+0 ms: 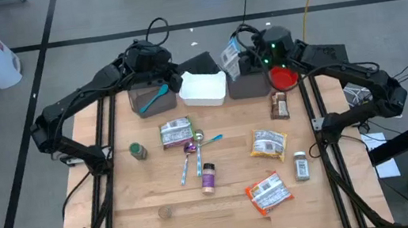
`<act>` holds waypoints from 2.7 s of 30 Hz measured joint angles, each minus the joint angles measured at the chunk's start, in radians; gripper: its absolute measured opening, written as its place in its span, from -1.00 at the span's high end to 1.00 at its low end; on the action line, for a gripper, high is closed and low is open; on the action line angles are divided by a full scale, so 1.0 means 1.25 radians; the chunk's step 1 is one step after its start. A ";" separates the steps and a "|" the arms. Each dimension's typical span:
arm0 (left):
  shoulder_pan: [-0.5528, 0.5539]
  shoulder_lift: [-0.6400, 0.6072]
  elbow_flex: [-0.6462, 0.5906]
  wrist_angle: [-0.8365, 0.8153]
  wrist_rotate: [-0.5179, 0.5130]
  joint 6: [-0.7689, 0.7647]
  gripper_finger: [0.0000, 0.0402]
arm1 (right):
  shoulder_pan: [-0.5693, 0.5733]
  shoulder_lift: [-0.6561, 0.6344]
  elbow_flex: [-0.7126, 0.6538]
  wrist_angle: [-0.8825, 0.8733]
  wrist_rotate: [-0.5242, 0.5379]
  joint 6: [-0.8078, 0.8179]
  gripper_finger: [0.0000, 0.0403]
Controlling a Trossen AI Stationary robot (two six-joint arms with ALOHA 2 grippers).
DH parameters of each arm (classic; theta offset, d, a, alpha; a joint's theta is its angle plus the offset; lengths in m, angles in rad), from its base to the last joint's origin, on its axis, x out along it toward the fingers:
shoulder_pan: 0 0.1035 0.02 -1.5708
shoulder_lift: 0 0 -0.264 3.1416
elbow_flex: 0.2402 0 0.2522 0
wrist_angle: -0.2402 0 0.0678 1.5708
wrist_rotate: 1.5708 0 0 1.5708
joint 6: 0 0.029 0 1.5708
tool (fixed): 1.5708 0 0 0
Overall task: Pick & Place Food Item
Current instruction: Put the blue noodle pack into the right black bin
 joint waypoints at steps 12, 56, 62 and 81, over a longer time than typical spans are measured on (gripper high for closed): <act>0.102 0.000 0.000 0.043 -0.055 0.085 0.08 | -0.019 -0.042 0.000 -0.125 0.096 0.075 1.00; 0.239 0.000 0.000 0.113 0.128 0.146 0.08 | -0.023 -0.071 -0.158 -0.201 0.249 0.281 1.00; 0.239 0.000 0.000 0.113 0.128 0.147 0.08 | -0.063 -0.071 -0.158 -0.201 0.217 0.286 1.00; 0.239 0.000 -0.001 0.114 0.128 0.160 0.08 | -0.136 -0.068 -0.159 -0.241 0.142 0.277 1.00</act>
